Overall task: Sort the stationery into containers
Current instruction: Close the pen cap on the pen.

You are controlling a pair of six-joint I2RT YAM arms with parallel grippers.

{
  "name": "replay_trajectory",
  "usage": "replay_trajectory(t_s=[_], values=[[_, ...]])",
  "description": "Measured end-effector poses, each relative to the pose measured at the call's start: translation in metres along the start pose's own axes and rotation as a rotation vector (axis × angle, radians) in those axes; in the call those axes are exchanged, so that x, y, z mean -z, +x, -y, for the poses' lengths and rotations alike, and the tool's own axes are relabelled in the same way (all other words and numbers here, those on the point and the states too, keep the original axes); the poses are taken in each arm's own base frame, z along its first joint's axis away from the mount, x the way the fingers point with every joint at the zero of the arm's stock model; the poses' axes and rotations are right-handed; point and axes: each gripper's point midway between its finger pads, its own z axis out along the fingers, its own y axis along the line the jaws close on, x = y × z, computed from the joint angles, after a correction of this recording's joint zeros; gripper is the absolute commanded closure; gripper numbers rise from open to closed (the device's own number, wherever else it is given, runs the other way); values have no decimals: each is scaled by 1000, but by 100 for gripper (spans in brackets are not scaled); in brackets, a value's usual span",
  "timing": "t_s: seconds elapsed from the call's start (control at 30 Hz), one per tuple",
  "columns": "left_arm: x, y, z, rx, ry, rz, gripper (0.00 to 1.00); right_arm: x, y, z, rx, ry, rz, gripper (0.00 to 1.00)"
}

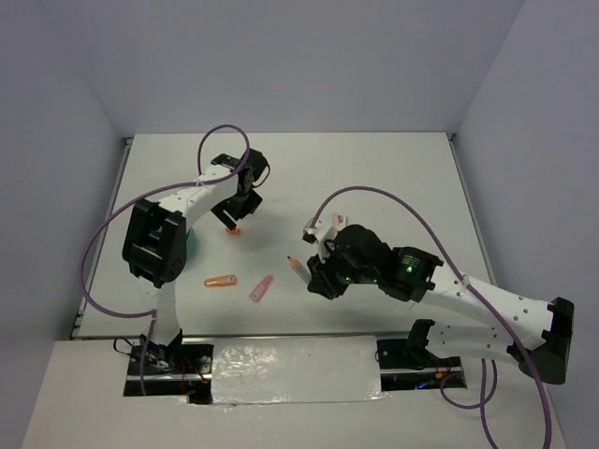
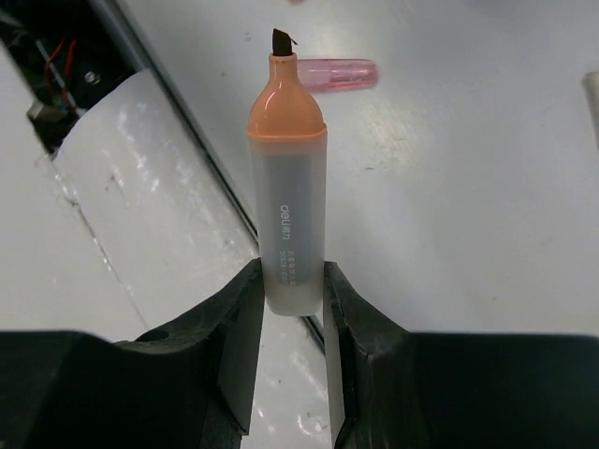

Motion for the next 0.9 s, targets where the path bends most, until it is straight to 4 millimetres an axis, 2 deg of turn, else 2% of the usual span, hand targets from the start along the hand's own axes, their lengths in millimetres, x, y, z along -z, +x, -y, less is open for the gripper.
replay_trajectory(t_s=[0.2,0.47,0.9], values=[[-18,8,-7,42,-75,-7,20,0,4,-18,59,-114,-28,100],[-33,17,-29,66,-150,-9,24,-6,4,-26,111,-175,-65,100],[-50,-8,-30,112,-153,29,27,-1,-2,-44,117,-271,-68,100]])
